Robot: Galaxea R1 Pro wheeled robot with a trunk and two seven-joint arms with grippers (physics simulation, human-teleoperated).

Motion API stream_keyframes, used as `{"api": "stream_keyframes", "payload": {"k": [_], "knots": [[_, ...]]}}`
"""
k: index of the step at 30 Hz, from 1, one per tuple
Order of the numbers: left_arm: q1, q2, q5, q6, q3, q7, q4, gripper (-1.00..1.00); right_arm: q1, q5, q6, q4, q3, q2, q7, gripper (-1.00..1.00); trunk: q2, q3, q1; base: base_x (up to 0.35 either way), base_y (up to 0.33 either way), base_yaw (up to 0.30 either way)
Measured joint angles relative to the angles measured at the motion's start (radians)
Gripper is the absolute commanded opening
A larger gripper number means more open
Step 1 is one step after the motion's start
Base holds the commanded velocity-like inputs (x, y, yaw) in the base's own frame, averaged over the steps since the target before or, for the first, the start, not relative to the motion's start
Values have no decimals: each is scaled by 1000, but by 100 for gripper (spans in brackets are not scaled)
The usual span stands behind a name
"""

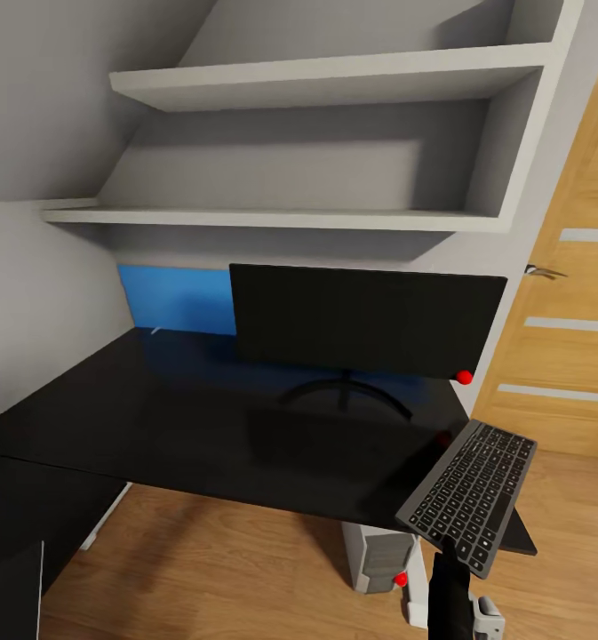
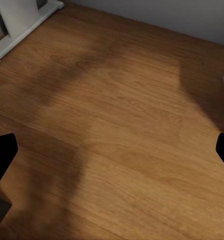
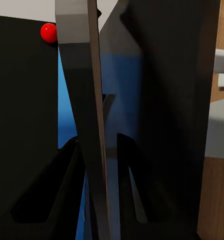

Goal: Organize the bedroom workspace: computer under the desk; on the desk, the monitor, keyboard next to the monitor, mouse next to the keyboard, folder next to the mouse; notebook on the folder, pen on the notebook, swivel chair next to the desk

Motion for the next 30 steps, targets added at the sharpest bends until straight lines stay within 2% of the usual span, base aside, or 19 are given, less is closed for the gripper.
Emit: {"api": "stream_keyframes", "payload": {"k": [7,8,30], "knots": [[0,0,0,0,0,0,0,100,0,0,0,-1,0,0,-2,-100,0,0,0,0,0,0],[0,0,0,0,0,0,0,100,0,0,0,-1,0,0,-2,100,0,0,0,0,0,0],[0,0,-1,2,-1,-2,1,100,0,-1,2,0,0,-10,-2,100,0,0,0,0,0,0]]}}
